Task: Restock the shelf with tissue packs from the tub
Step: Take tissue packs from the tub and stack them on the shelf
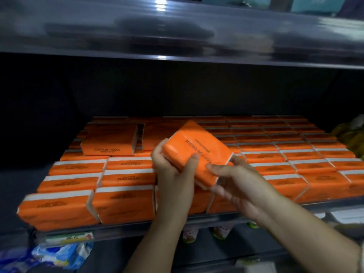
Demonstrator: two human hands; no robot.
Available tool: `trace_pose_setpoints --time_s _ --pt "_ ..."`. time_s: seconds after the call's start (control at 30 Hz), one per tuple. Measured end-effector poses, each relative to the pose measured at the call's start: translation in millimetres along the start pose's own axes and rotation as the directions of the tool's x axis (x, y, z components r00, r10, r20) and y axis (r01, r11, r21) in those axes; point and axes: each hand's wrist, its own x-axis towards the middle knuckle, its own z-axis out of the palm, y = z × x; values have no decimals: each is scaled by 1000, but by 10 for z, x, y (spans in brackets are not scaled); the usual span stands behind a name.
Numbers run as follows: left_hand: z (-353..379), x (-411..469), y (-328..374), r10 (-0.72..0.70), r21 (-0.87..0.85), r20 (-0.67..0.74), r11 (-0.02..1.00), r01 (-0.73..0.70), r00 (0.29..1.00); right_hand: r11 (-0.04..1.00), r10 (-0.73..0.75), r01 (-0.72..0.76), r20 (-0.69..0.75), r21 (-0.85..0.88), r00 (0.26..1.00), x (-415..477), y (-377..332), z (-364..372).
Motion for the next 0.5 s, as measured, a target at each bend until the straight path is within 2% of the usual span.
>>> trace_pose_setpoints --time_s 0.07,0.1,0.17,0.23,0.3,0.43,0.5 --pt "-28 9 3 45 218 69 974 -59 997 999 -17 19 -77 34 997 104 -118 -86" --pt "-62 27 -1 60 343 102 935 -91 993 999 -34 33 -129 -12 991 160 -198 -125" --pt "-146 60 9 85 593 132 792 -147 988 986 -91 53 -245 -160 965 293 -343 -222" --pt "-237 97 49 135 751 116 637 -176 984 967 -135 56 -318 -247 938 415 -456 -282" --pt "-368 163 74 181 820 65 551 -155 981 959 -138 47 -317 -279 938 510 -531 -280" --pt "-674 335 50 244 874 -44 478 -80 969 942 -114 18 -269 -336 956 718 -579 -179" --pt "-765 401 23 214 895 -86 446 -19 973 936 -131 34 -259 -349 957 817 -579 -134"
